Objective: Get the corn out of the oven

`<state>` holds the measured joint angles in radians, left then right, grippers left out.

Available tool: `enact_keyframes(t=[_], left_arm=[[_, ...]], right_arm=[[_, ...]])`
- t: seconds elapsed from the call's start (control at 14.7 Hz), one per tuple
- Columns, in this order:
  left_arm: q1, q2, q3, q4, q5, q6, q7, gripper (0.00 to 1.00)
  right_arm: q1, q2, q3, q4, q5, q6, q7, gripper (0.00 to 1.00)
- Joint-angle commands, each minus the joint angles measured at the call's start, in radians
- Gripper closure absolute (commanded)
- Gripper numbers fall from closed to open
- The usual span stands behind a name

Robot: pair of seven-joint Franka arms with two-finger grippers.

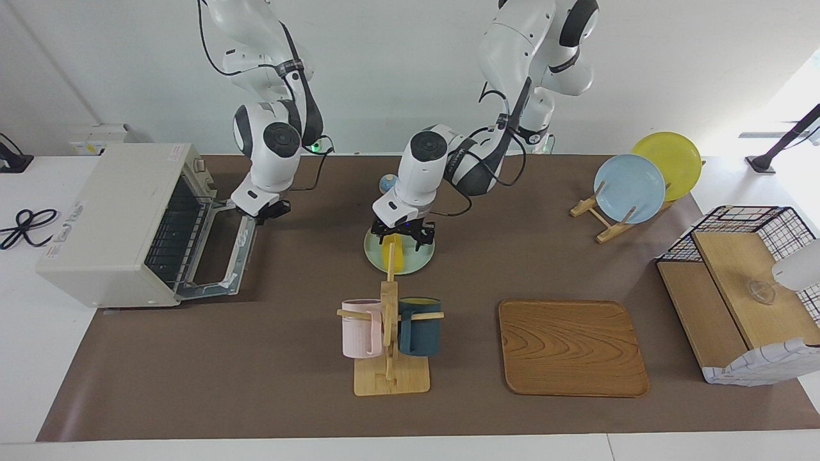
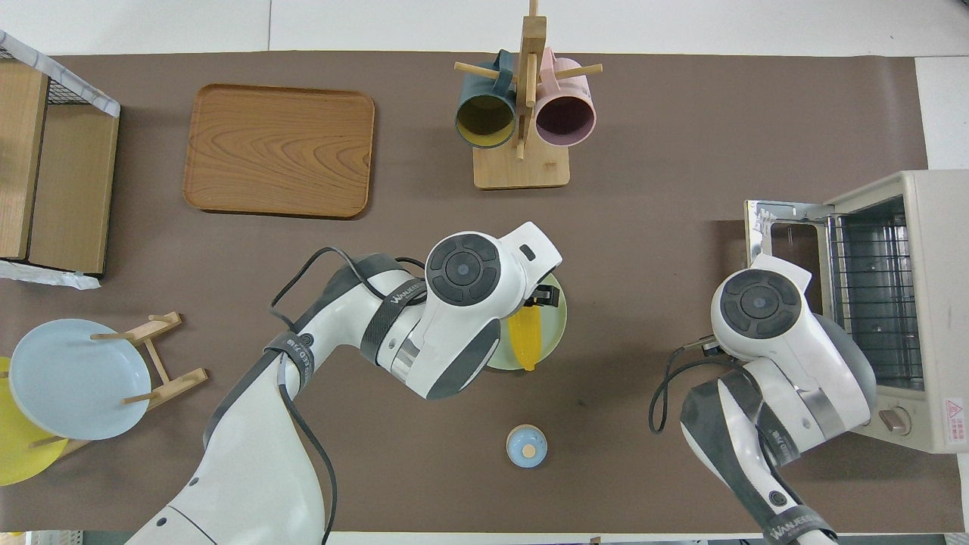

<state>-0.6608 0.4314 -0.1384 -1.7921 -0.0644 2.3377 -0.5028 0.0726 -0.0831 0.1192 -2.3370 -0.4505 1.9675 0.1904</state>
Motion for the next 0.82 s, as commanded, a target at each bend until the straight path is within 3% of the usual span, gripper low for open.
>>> enact_keyframes(t=[0.0,0.34,0.54,0.75], left_arm=[[-0.016,0.012,0.014,0.017,0.028,0.008,0.0,0.0],[-0.037,0.024,0.014,0.01,0.026,0.028,-0.003,0.0],[-0.055,0.029,0.016,0.004,0.025,0.04,-0.01,0.0],[-0.057,0.03,0.017,-0.004,0.025,0.04,-0.013,0.0]], right_arm=[[-0.091,-0.013,-0.041,0.094,-0.12,-0.083,-0.145,0.96],[-0.191,-0.11,-0.071,0.113,-0.109,-0.105,-0.4,0.91],[-0.201,-0.112,-0.107,0.111,-0.103,-0.072,-0.453,0.9],[-0.189,-0.083,-0.101,0.186,-0.015,-0.079,-0.451,0.7]])
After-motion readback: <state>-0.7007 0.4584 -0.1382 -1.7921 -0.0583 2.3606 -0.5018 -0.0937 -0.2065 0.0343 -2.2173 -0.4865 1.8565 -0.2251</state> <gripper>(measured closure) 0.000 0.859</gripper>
